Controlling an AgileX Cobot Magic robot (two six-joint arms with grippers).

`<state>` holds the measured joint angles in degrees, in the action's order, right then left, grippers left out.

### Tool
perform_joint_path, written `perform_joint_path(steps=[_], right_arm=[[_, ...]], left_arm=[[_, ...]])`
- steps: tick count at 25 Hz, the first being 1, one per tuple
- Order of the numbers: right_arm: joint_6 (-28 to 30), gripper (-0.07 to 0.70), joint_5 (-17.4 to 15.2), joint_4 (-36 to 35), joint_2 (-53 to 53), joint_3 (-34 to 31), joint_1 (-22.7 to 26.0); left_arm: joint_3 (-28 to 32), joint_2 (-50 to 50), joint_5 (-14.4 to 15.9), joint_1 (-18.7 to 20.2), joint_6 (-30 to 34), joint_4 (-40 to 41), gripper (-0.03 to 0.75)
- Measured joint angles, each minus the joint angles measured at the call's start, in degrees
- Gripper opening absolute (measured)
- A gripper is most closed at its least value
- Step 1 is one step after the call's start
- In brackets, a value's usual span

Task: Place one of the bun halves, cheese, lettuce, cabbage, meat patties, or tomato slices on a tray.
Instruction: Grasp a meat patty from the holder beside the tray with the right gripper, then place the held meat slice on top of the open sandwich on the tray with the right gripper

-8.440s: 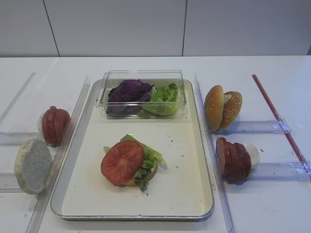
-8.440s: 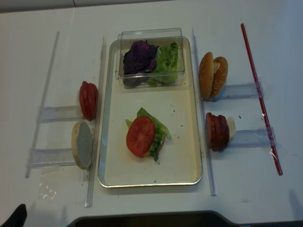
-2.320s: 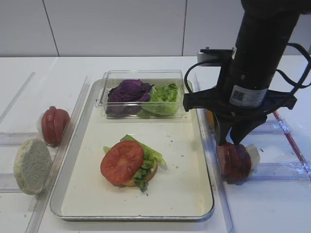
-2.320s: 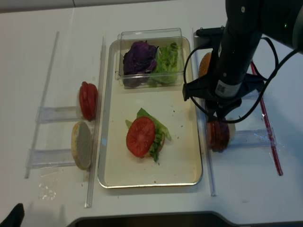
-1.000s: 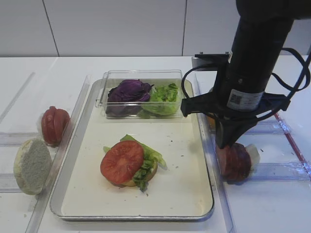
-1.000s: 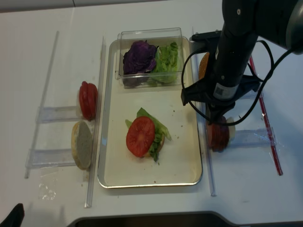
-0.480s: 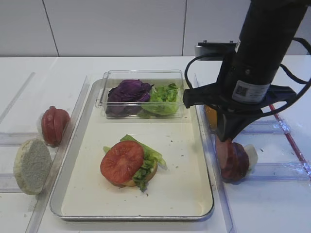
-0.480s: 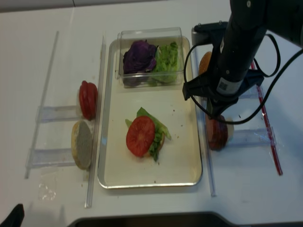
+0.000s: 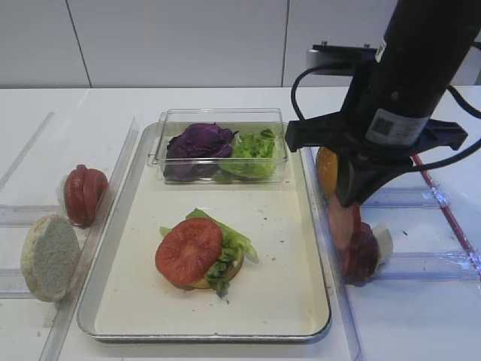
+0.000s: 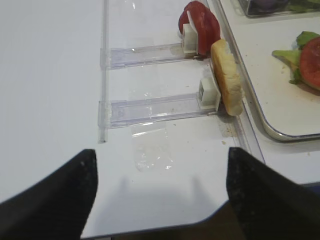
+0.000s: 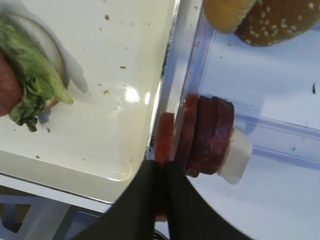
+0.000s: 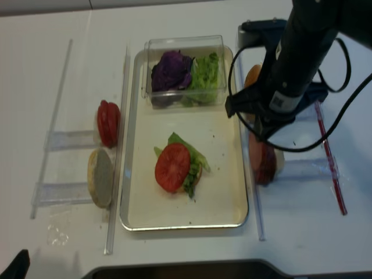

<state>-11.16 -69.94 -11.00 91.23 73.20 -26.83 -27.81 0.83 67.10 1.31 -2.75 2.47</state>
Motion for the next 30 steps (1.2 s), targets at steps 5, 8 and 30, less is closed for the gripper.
perform_joint_path(steps=[5, 8, 30], right_arm=[[0.23, 0.087, -0.22, -0.04, -2.10, 0.00, 0.00], [1.25, 0.087, -0.32, 0.06, -2.37, 0.00, 0.00], [10.40, 0.085, 3.12, -4.34, -2.37, 0.00, 0.00]], left_arm=[[0.00, 0.00, 0.00, 0.00, -0.04, 0.00, 0.532], [0.00, 0.00, 0.00, 0.00, -0.04, 0.00, 0.532], [0.00, 0.00, 0.00, 0.00, -0.13, 0.00, 0.532]])
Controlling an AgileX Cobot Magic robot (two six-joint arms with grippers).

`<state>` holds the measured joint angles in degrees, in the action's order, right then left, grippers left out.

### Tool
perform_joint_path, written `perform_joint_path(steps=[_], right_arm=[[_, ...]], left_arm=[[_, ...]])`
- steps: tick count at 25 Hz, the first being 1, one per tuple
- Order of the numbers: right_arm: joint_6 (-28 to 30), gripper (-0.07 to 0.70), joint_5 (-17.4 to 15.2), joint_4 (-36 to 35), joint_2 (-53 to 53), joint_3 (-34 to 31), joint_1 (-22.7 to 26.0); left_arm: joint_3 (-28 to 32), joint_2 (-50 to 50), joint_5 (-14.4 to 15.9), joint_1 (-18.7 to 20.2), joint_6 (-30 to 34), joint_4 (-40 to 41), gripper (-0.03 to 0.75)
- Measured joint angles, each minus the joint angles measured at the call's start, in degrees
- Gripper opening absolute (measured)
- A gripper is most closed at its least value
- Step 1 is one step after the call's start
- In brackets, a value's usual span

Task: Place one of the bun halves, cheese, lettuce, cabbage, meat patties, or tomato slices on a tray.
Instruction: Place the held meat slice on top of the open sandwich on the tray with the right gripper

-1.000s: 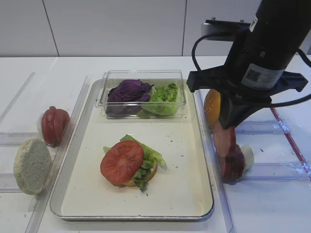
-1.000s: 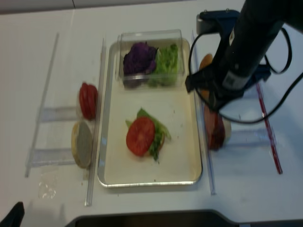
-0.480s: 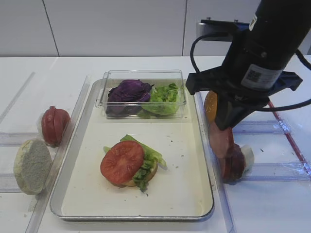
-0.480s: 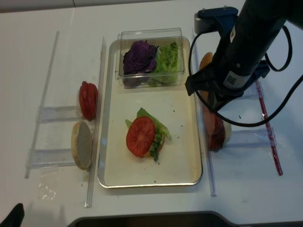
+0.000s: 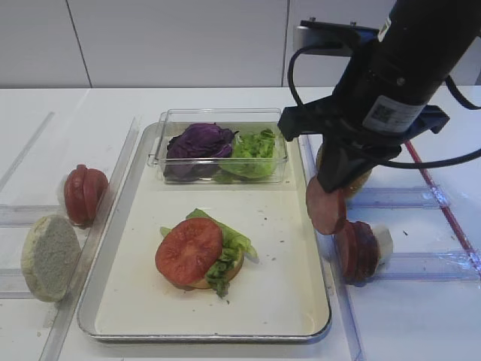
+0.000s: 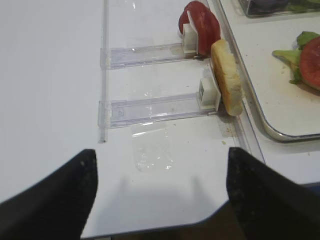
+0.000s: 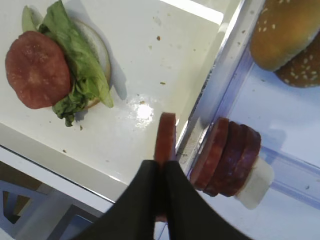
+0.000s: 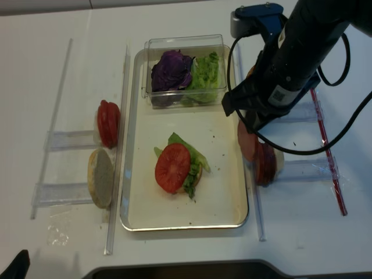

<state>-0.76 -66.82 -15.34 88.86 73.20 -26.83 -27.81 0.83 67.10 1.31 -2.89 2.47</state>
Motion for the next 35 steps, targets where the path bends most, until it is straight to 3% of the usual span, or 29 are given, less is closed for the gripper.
perform_joint_path(steps=[10, 25, 29, 35], right_arm=[[3.15, 0.084, 2.35, -1.33, 0.80, 0.00, 0.00], [17.50, 0.084, 7.73, -17.76, 6.44, 0.00, 0.00], [22.21, 0.084, 8.08, -25.39, 6.58, -1.00, 0.85], [34.41, 0.084, 6.67, -40.77, 6.58, -7.46, 6.55]], left_arm=[[0.00, 0.00, 0.00, 0.00, 0.00, 0.00, 0.526], [0.00, 0.00, 0.00, 0.00, 0.00, 0.00, 0.484], [0.00, 0.00, 0.00, 0.00, 0.00, 0.00, 0.483], [0.00, 0.00, 0.00, 0.00, 0.00, 0.00, 0.483]])
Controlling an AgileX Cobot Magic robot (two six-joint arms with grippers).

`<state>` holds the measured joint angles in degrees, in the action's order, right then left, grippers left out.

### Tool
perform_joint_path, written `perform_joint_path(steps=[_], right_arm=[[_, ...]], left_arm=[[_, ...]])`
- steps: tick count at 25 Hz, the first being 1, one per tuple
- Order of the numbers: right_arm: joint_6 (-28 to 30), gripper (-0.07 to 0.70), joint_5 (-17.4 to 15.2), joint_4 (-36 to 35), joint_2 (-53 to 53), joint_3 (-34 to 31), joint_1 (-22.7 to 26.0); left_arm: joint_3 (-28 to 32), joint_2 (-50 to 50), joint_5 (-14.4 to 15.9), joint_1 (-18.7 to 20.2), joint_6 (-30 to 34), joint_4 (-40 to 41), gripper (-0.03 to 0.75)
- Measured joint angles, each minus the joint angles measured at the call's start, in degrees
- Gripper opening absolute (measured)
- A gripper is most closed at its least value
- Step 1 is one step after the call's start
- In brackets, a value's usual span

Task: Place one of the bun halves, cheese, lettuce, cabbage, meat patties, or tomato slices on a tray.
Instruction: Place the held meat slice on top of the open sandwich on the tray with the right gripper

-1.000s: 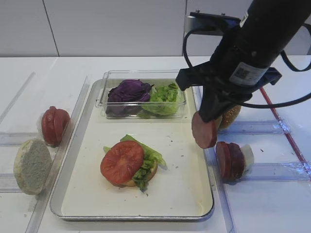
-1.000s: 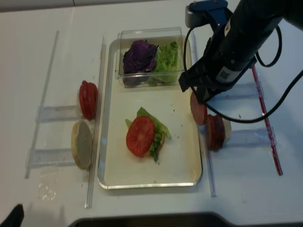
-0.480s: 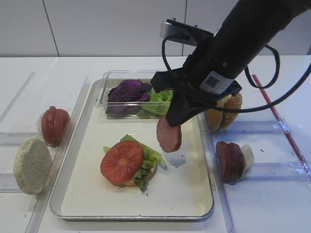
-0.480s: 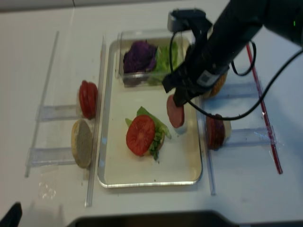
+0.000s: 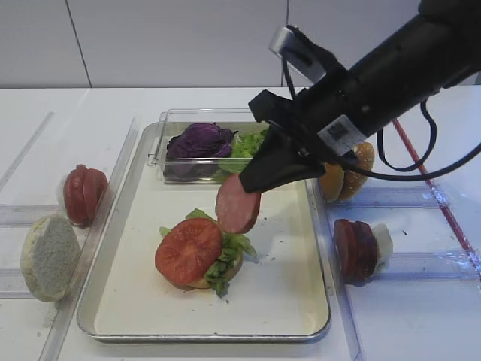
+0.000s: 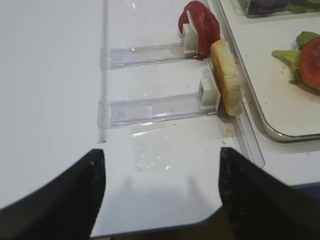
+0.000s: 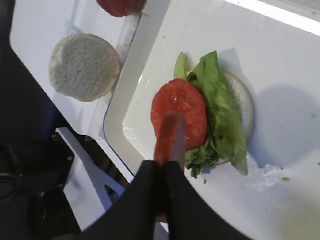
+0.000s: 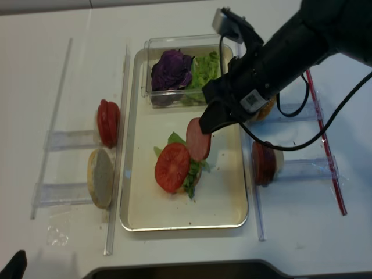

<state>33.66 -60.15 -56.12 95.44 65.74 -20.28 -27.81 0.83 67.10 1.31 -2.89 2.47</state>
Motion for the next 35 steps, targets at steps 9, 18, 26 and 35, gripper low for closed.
perform_joint_path(steps=[9, 18, 26, 35], right_arm=[[14.38, 0.084, -4.91, -11.18, 1.62, -5.07, 1.35], [22.64, 0.084, -7.00, -20.13, 7.55, -5.07, 1.96], [24.78, 0.084, -6.79, -25.08, 13.07, -5.07, 3.55], [26.59, 0.081, -6.34, -27.74, 15.81, -5.07, 3.64]], left_arm=[[0.00, 0.00, 0.00, 0.00, 0.00, 0.00, 0.483], [0.00, 0.00, 0.00, 0.00, 0.00, 0.00, 0.483], [0.00, 0.00, 0.00, 0.00, 0.00, 0.04, 0.483], [0.00, 0.00, 0.00, 0.00, 0.00, 0.04, 0.482]])
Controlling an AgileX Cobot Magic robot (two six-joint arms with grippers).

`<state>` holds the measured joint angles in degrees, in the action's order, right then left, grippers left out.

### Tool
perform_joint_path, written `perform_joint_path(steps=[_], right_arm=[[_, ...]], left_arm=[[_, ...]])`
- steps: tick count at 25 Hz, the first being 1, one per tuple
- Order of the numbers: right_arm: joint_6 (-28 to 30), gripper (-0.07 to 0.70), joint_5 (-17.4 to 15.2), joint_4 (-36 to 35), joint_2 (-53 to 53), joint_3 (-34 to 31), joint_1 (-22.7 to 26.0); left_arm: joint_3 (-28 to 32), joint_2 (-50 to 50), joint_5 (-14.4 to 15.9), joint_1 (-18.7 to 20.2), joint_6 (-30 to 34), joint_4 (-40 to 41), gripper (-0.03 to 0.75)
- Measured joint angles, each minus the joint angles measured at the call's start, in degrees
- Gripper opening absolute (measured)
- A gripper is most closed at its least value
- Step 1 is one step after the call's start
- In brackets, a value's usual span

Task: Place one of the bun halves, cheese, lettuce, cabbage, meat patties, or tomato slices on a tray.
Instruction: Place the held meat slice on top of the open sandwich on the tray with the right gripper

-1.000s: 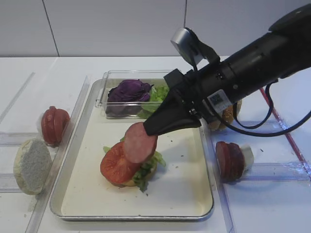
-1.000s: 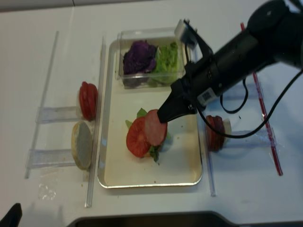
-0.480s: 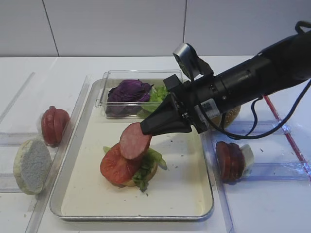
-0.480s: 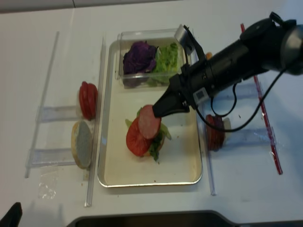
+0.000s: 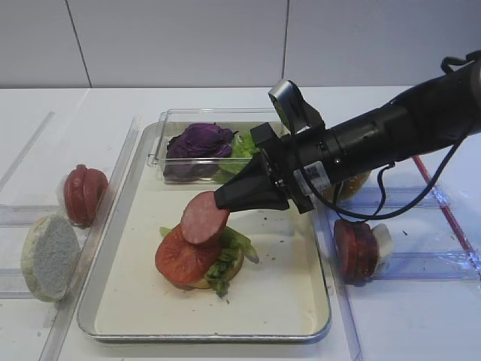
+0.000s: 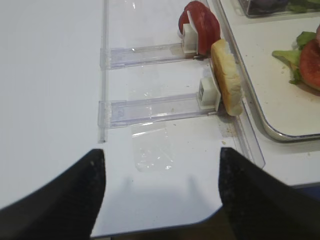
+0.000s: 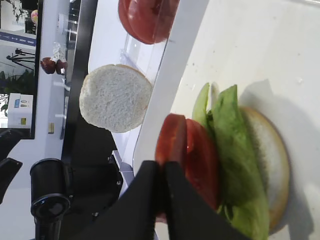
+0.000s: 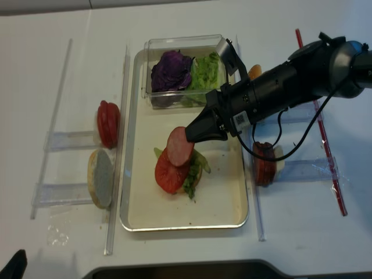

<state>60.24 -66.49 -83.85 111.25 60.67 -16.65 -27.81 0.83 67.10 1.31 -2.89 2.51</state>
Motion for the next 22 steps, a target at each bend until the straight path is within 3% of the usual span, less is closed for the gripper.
perform_joint_path(steps=[22], right_arm=[[0.58, 0.081, -0.50, -1.80, 3.66, 0.00, 0.00]], left_arm=[[0.00, 0.03, 0.00, 0.00, 0.00, 0.00, 0.482]])
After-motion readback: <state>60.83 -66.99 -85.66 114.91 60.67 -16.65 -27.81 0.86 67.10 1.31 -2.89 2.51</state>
